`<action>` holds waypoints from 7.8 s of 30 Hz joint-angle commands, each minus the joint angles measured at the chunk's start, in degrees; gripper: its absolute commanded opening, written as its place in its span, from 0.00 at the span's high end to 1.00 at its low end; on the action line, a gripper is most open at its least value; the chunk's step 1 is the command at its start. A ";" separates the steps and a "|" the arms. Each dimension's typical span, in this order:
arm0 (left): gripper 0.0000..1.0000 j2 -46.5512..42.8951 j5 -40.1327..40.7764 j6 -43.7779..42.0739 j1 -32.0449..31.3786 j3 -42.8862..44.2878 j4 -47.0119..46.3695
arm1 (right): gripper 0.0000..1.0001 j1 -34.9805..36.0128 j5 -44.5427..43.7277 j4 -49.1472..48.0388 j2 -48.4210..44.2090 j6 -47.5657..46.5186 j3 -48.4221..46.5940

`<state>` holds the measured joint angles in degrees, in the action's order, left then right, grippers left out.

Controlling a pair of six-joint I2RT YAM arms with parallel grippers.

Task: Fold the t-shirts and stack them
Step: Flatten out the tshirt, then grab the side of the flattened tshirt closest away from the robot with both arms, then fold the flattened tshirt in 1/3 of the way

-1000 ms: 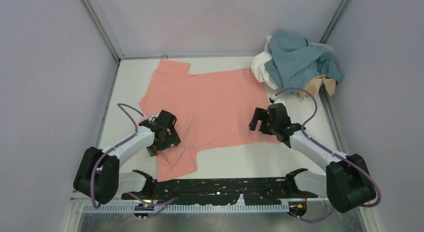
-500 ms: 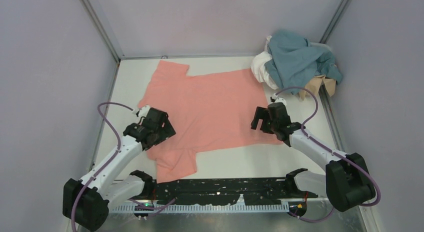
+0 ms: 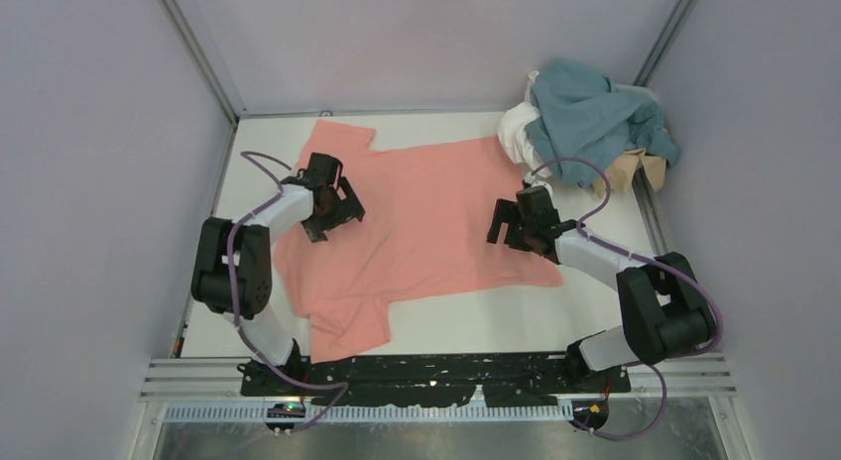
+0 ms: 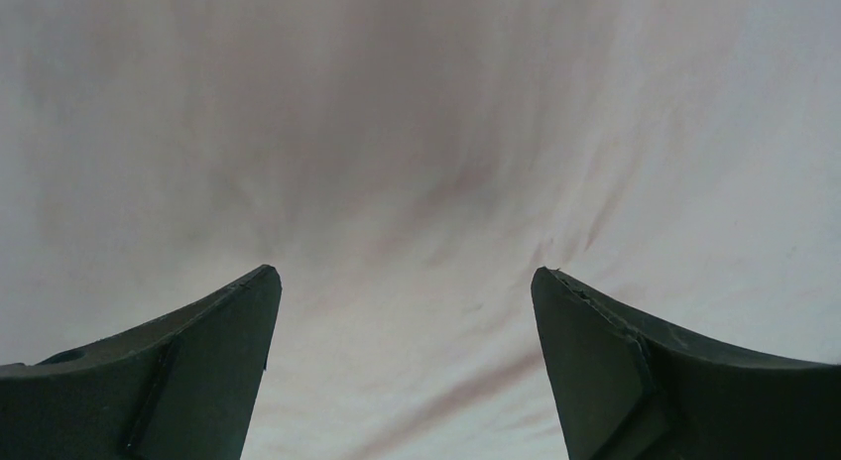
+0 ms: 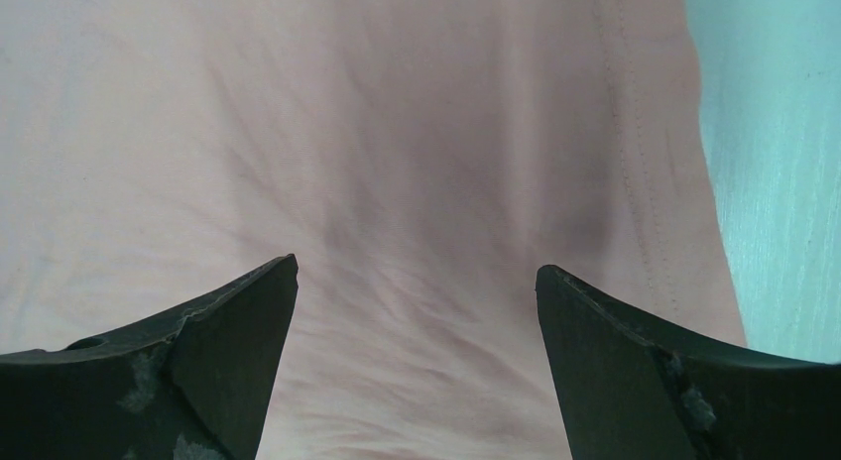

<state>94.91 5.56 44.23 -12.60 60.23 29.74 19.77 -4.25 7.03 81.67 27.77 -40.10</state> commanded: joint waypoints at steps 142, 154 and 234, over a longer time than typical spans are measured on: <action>1.00 -83.19 3.27 24.57 -11.75 -35.30 42.04 | 0.95 -5.28 -2.15 39.79 -35.11 10.29 10.53; 1.00 -84.57 2.95 22.79 -11.75 -35.58 35.05 | 0.95 -2.89 -6.54 45.64 -41.05 14.07 8.57; 0.00 -7.91 -8.24 1.23 9.48 -0.08 -3.58 | 0.05 -10.32 -2.91 9.52 -7.17 -0.21 -6.91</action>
<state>93.36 3.75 45.43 -3.33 69.52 32.12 7.05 -10.83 19.73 80.47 28.25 -50.33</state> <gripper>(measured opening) 0.994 0.956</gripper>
